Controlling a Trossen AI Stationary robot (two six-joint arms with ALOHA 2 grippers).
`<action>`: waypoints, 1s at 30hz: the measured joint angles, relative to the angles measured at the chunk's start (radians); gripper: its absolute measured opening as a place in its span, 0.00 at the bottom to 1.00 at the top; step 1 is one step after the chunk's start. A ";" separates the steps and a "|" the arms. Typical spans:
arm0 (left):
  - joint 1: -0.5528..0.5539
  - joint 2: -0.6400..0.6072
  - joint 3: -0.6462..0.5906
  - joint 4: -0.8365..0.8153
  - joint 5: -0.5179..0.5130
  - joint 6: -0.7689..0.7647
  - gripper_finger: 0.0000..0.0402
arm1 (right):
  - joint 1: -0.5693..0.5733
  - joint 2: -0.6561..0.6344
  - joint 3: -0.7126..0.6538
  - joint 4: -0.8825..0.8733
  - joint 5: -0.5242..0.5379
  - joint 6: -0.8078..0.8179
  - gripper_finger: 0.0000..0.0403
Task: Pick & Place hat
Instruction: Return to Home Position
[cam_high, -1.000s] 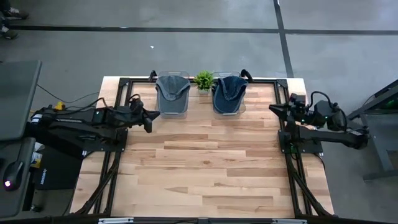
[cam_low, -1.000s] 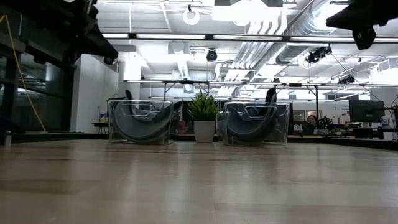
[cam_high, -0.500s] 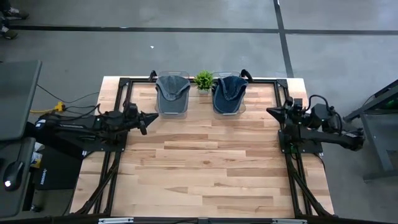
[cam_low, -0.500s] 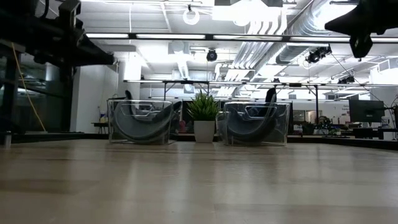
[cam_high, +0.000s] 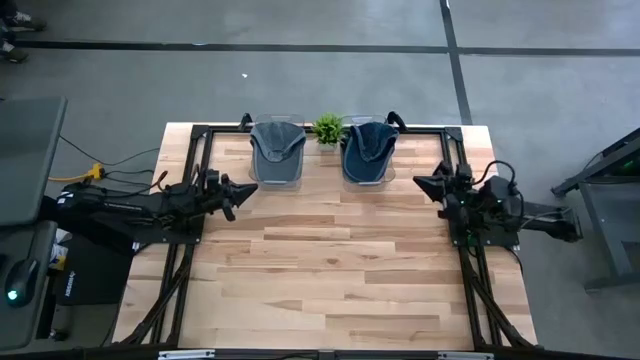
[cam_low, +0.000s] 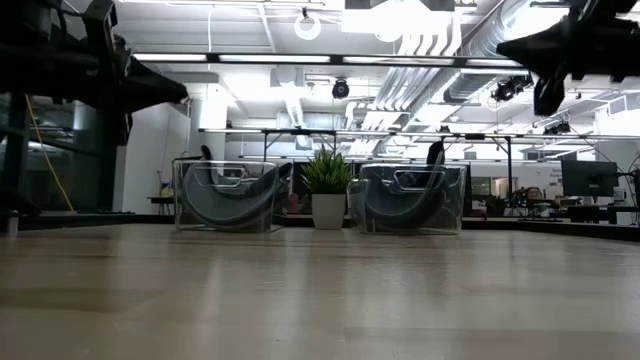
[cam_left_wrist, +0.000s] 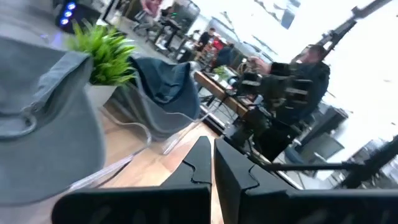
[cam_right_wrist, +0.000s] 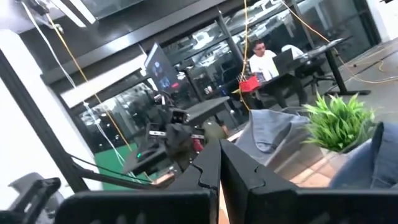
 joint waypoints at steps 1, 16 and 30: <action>0.000 0.000 0.000 0.005 0.005 0.017 0.00 | 0.000 0.001 -0.025 0.028 0.000 0.007 0.00; 0.000 -0.001 -0.004 0.055 0.024 0.199 0.00 | 0.000 -0.002 -0.130 0.117 -0.023 -0.082 0.00; 0.000 -0.001 -0.005 -0.073 -0.001 0.327 0.00 | 0.000 -0.001 -0.130 -0.017 -0.072 -0.315 0.00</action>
